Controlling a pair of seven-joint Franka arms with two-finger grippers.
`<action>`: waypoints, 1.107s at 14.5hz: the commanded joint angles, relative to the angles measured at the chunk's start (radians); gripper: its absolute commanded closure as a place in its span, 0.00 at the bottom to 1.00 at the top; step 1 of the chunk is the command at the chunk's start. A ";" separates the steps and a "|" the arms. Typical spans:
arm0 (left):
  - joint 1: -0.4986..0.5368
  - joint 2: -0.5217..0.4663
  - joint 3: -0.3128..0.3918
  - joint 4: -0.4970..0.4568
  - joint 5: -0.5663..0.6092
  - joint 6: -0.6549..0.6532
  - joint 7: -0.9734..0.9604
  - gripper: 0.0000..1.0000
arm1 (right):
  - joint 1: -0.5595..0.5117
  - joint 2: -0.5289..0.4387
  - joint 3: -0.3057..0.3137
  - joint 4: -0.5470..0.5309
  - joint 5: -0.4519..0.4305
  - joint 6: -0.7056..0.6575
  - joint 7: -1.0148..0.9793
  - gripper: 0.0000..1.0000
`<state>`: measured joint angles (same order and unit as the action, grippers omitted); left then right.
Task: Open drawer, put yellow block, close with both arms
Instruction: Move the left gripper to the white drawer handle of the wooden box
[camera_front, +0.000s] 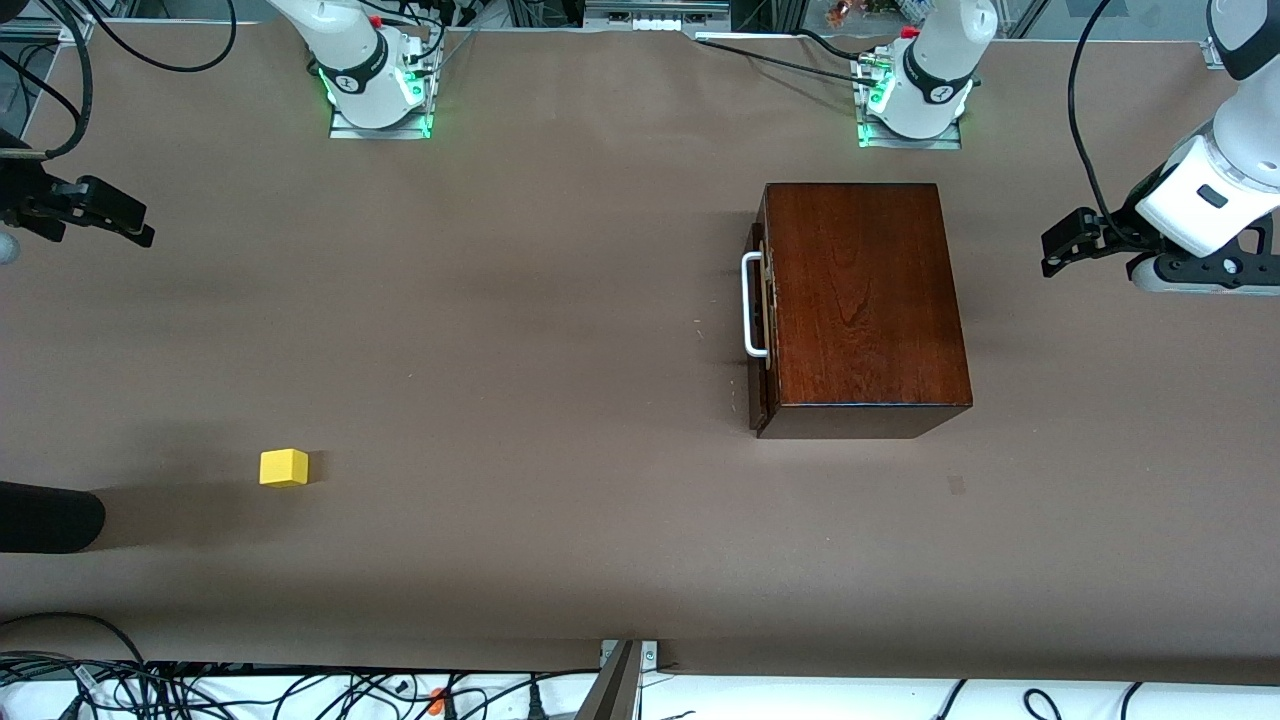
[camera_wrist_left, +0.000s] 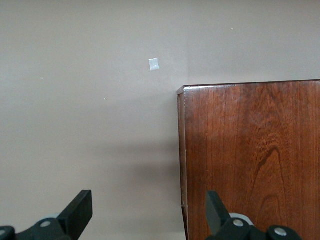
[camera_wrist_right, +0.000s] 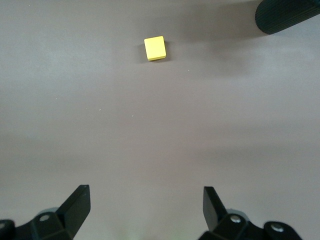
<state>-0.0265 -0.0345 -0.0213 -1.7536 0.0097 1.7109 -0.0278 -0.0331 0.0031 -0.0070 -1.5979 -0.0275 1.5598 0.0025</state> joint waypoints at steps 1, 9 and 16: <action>0.007 -0.005 -0.005 0.013 -0.008 -0.014 0.014 0.00 | -0.008 -0.008 0.004 0.003 0.011 -0.013 -0.007 0.00; 0.005 0.016 -0.006 0.042 -0.019 -0.031 -0.001 0.00 | -0.008 -0.008 0.001 -0.002 0.011 -0.040 0.002 0.00; -0.041 0.126 -0.039 0.051 -0.022 -0.140 -0.043 0.00 | -0.008 -0.002 0.001 -0.004 0.011 -0.030 0.008 0.00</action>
<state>-0.0443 0.0408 -0.0589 -1.7458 0.0057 1.5904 -0.0598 -0.0334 0.0040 -0.0095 -1.5981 -0.0275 1.5325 0.0024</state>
